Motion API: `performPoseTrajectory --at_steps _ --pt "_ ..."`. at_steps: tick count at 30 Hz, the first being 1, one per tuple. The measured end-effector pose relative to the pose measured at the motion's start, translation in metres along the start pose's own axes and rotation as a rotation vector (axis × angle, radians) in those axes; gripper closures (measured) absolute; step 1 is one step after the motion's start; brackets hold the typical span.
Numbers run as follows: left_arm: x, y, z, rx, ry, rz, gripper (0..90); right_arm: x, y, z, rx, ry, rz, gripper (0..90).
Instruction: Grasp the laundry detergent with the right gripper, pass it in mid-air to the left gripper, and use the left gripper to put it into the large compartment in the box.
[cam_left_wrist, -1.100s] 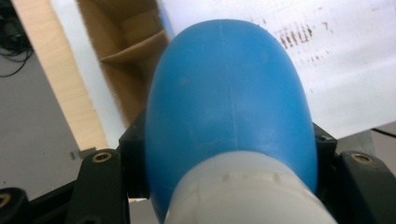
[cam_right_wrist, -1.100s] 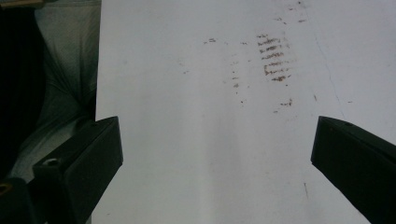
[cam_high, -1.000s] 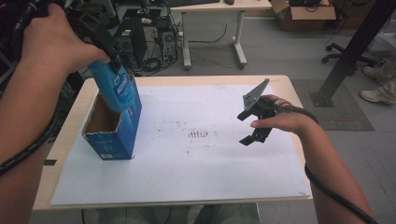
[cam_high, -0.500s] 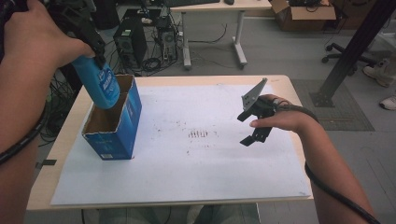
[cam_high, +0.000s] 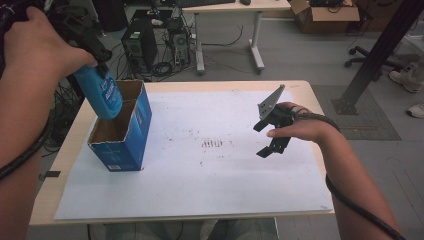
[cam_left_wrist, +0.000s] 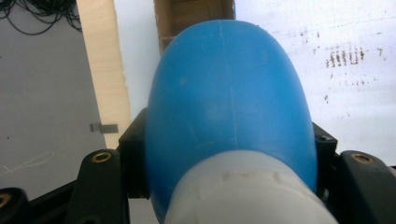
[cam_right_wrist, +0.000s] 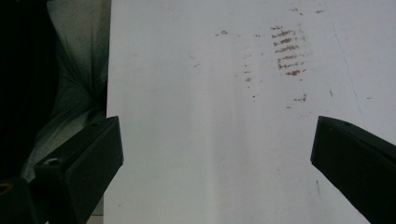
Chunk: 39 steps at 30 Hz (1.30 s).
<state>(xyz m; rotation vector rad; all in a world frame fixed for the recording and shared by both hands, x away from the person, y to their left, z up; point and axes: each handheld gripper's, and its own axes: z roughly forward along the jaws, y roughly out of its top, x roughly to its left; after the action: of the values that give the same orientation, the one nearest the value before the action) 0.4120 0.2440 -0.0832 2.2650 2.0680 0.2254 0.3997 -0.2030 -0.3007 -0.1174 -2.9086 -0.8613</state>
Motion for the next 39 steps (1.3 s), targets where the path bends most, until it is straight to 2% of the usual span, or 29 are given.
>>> performPoseTrajectory --at_steps 12,25,30,39 --pt "0.001 0.001 0.024 0.003 -0.004 -0.012 38.3 0.001 0.000 -0.002 0.007 0.003 -0.001 2.5" --pt "0.002 0.000 0.051 0.023 -0.013 -0.003 38.2 0.001 0.000 -0.003 0.002 0.004 -0.002 2.3" --pt "0.001 -0.001 0.066 0.032 -0.011 0.005 38.2 0.000 0.000 -0.001 0.002 0.008 -0.005 2.3" --pt "0.002 -0.002 0.083 0.045 -0.001 0.000 38.2 0.000 0.000 0.000 -0.003 0.011 -0.007 2.4"
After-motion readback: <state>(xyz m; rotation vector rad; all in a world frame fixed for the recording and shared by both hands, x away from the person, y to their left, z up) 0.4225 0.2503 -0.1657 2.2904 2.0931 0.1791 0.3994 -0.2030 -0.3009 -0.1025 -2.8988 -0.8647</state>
